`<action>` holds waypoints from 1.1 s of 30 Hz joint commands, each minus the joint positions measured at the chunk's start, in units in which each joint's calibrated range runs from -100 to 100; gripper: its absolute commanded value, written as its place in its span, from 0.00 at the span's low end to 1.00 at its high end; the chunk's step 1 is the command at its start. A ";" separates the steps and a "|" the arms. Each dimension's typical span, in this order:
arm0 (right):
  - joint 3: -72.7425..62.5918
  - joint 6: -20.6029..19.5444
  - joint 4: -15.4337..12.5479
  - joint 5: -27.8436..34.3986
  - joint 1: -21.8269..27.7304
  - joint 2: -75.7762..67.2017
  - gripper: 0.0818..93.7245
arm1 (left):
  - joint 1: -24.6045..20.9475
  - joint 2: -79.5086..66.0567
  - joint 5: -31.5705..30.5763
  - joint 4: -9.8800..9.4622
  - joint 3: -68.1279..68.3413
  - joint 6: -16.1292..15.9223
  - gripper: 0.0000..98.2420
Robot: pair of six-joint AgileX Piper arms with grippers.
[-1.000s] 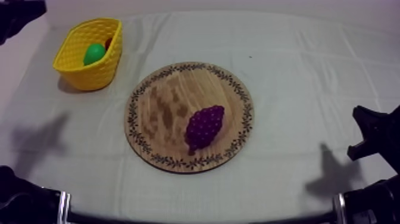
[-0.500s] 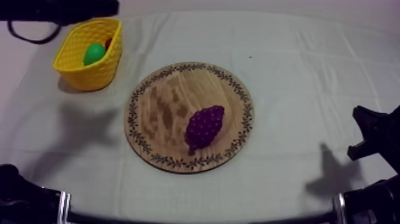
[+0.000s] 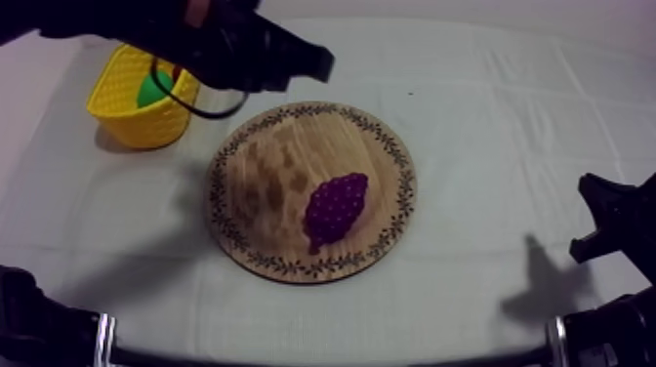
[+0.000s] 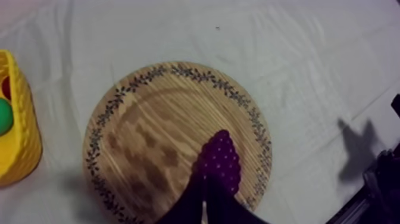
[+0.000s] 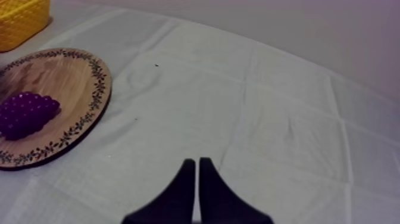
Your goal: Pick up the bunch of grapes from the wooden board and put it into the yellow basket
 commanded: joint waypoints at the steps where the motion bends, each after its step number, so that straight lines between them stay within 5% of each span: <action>1: -0.03 0.01 0.01 -0.03 -0.02 -0.01 0.00 | 0.48 2.50 0.66 0.07 -1.18 -0.27 0.00; 7: -0.03 0.01 0.01 -0.03 -0.02 -0.01 0.00 | 1.63 6.95 1.46 0.19 -3.07 -0.68 0.02; 10: -0.03 0.01 0.01 -0.03 -0.02 -0.01 0.00 | 1.96 8.32 2.01 0.50 -3.21 -0.63 0.11; 22: -0.03 0.01 0.01 -0.03 -0.02 -0.01 0.00 | 1.84 11.21 5.00 6.37 -0.89 -2.17 0.89; 33: -0.03 0.01 0.01 -0.03 -0.02 -0.01 0.00 | 1.78 17.51 5.66 8.09 -2.86 -1.61 0.98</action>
